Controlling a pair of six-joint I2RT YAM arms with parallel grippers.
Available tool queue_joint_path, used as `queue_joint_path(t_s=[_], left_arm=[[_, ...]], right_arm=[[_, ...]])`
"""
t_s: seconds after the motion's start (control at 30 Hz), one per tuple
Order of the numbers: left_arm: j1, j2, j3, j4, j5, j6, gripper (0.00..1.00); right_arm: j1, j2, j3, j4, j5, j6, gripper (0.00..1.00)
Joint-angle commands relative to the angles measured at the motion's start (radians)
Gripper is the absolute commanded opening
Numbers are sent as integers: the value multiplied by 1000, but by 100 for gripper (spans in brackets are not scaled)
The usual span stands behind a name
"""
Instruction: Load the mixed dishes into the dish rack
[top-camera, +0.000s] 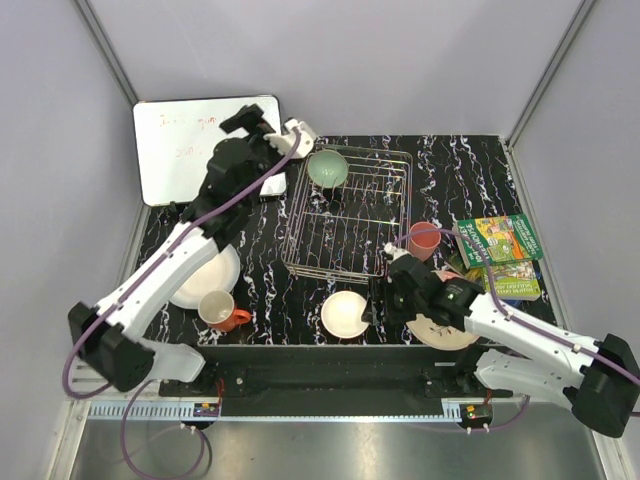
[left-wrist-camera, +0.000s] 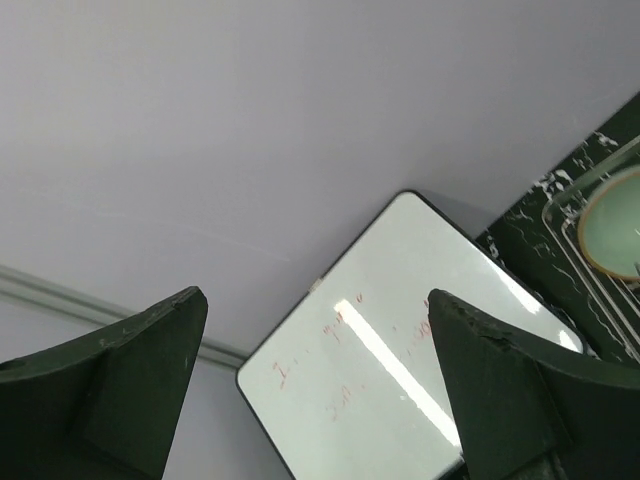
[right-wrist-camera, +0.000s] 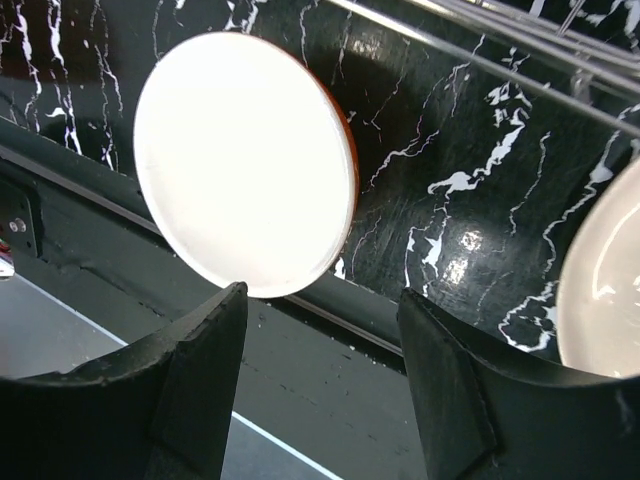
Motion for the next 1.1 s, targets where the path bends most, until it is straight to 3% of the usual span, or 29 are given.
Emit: queue_joint_path(t_s=[0.0, 0.27, 0.53, 0.9, 1.07], left_arm=[[2, -102, -76, -202, -56, -123, 99], [6, -191, -142, -262, -85, -166, 99], [12, -197, -142, -269, -84, -180, 99], [12, -174, -109, -274, -77, -196, 99], [12, -200, -125, -296, -62, -188, 99]], right_arm=[[5, 11, -56, 176, -40, 60, 69], [5, 149, -60, 265, -31, 20, 66], [5, 203, -92, 312, -11, 20, 52], [5, 268, -113, 334, -17, 23, 43], [6, 335, -77, 312, -34, 16, 31]])
